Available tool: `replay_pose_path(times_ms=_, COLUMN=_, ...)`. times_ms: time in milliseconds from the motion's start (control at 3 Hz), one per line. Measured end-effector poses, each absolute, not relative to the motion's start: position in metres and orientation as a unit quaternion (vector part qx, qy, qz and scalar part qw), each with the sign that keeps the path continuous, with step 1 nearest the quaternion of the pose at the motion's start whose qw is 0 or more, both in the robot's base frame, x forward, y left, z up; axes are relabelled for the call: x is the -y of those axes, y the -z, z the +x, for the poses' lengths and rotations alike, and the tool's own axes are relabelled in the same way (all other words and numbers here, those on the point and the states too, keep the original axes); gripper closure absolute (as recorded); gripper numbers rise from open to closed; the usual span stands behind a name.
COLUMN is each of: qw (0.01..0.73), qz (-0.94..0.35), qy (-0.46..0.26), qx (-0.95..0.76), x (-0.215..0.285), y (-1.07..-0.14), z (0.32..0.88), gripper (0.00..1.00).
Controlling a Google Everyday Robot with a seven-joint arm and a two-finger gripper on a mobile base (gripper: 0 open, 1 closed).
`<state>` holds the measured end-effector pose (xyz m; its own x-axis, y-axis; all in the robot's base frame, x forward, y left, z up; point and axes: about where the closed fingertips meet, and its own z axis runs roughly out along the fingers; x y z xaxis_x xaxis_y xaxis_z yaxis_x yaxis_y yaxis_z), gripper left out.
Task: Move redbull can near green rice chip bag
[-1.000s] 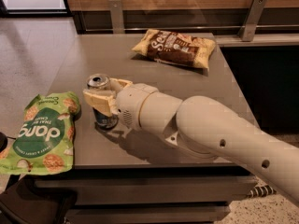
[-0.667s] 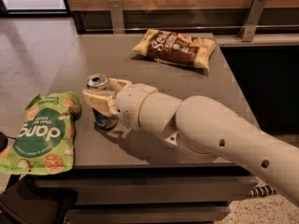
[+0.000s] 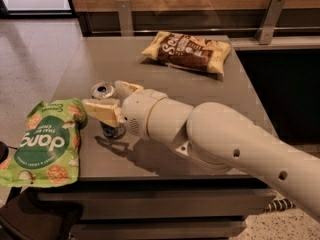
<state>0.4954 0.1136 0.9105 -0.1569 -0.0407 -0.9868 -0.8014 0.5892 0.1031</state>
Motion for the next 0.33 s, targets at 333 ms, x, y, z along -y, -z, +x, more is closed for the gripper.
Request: replay_pose_path(times_ms=333, qw=0.572, qz=-0.309, qy=-0.333, qx=-0.684, x=-0.1147, y=-0.9109, z=0.4949, gripper=0.0)
